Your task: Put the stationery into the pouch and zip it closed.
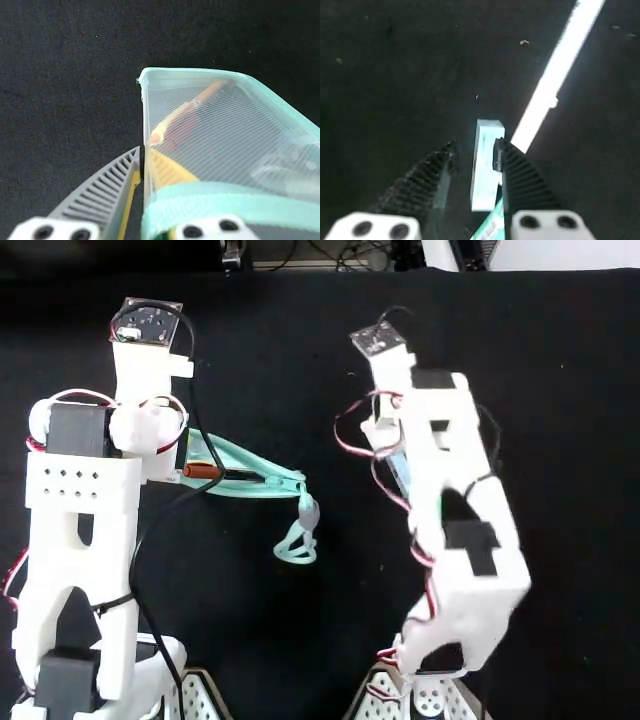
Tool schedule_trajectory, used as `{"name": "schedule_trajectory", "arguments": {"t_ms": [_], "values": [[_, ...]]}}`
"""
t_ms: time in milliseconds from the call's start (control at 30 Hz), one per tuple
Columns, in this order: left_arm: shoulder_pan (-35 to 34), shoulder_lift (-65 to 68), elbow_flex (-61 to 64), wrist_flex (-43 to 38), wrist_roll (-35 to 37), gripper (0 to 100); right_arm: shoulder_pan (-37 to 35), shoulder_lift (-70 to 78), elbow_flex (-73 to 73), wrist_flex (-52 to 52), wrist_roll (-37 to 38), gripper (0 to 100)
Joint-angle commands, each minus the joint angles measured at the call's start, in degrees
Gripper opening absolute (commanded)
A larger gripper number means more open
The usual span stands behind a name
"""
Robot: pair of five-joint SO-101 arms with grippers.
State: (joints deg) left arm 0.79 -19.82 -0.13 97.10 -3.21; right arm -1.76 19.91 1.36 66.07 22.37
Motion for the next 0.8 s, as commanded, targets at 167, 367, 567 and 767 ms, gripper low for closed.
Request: {"name": "schedule_trajectory", "arguments": {"t_ms": [167,367,567,767], "values": [[0.57,0.09,0.4,-0.53,-0.09,3,3.43,9.89,-13.93,4.48,6.33,11.4],[0.57,0.18,0.4,-0.53,-0.09,3,3.43,13.67,-16.13,7.38,8.09,20.1],[0.57,0.26,0.4,-0.53,-0.09,3,1.85,14.99,-15.69,7.82,8.18,20.1],[0.57,0.26,0.4,-0.53,-0.09,3,0.0,13.14,-15.96,11.6,9.67,20.1]]}}
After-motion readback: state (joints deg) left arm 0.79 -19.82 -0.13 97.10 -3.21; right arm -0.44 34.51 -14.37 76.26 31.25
